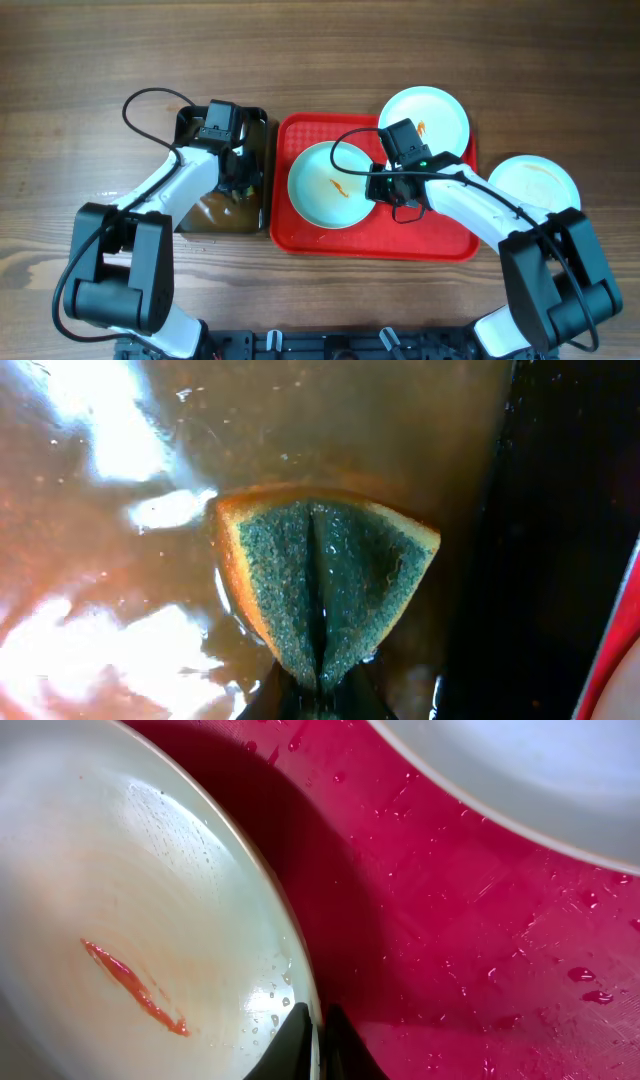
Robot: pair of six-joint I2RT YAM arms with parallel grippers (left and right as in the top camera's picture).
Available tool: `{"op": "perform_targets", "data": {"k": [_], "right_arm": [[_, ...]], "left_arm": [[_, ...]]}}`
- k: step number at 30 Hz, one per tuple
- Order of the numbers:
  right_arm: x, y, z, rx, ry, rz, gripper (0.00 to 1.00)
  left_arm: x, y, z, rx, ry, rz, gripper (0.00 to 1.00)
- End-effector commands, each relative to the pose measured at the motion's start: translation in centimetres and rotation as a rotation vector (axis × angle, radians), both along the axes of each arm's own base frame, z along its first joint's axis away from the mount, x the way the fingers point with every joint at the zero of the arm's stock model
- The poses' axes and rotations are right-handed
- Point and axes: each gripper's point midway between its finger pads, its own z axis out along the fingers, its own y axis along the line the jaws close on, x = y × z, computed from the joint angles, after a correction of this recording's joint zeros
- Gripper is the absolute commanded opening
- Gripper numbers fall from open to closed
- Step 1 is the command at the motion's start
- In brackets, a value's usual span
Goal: Clean dirty plates on tray and stack at the side
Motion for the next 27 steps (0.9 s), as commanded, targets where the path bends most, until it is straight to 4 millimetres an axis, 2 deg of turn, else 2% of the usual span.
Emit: {"op": "perform_targets", "data": {"k": [1, 3, 7, 10, 13, 18, 22, 27], "right_arm": [[-0.6, 0.1, -0.7, 0.0, 0.022, 0.03, 0.07], [-0.7, 0.1, -0.7, -0.001, 0.023, 0.03, 0.07], [-0.5, 0.1, -0.7, 0.002, 0.017, 0.03, 0.07], [-0.2, 0.3, -0.5, 0.008, 0.002, 0.03, 0.14], [0.1, 0.3, -0.5, 0.008, -0.008, 0.029, 0.14], [0.1, 0.3, -0.5, 0.009, -0.009, 0.029, 0.14], [0.2, 0.4, -0.5, 0.01, -0.013, 0.029, 0.14], [0.9, -0.3, -0.4, -0.032, -0.05, 0.023, 0.14]], "left_arm": [[-0.2, -0.5, 0.0, -0.024, 0.01, -0.011, 0.04], [0.0, -0.6, 0.8, -0.029, -0.014, -0.011, 0.04], [0.7, -0.8, 4.1, -0.053, -0.105, -0.014, 0.04], [0.5, -1.0, 6.0, -0.074, -0.142, -0.019, 0.04], [-0.3, -0.8, 6.9, -0.074, -0.143, -0.018, 0.04], [0.4, -1.0, 7.3, -0.08, -0.173, -0.019, 0.04], [2.4, -1.3, 8.4, -0.091, -0.266, -0.02, 0.04], [7.4, -0.7, 12.0, -0.057, -0.523, 0.019, 0.04]]}}
